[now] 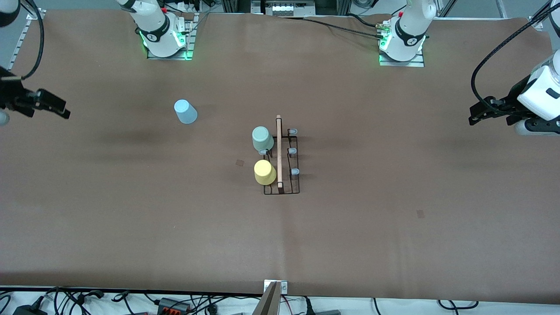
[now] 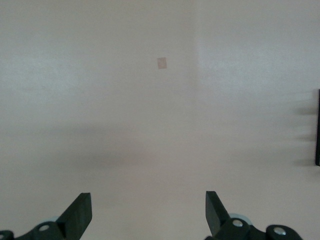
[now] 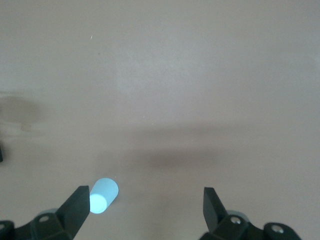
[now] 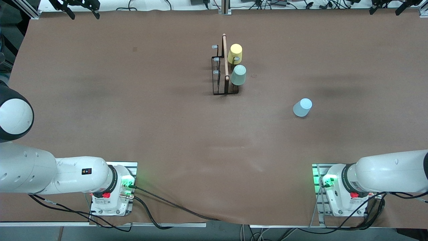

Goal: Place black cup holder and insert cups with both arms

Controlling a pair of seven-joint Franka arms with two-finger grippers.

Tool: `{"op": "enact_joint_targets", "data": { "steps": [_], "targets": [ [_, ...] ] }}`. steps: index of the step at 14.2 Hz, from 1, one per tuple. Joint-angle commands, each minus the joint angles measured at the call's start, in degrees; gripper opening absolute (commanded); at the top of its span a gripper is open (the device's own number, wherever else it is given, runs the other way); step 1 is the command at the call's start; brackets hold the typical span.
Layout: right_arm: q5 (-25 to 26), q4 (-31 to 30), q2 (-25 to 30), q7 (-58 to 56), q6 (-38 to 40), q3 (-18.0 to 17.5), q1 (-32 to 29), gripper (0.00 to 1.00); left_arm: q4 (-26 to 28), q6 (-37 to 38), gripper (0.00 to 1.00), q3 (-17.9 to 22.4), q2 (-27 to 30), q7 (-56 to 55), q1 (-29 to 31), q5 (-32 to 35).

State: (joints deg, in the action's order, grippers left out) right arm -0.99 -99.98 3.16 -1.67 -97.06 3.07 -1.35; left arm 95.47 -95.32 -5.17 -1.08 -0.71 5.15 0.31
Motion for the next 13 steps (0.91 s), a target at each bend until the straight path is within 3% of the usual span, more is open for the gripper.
{"op": "enact_joint_targets", "data": {
  "steps": [1,13],
  "targets": [
    [0.73,-2.68,2.2,-0.27,-0.59,0.09,0.29,1.0,-1.51,0.93,1.0,-0.11,-0.59,1.23,0.21,-0.31],
    [0.82,-1.71,1.85,-0.35,-0.32,0.0,0.47,1.0,-1.51,0.93,1.0,-0.2,-0.5,1.23,0.21,-0.31]
  ]
}}
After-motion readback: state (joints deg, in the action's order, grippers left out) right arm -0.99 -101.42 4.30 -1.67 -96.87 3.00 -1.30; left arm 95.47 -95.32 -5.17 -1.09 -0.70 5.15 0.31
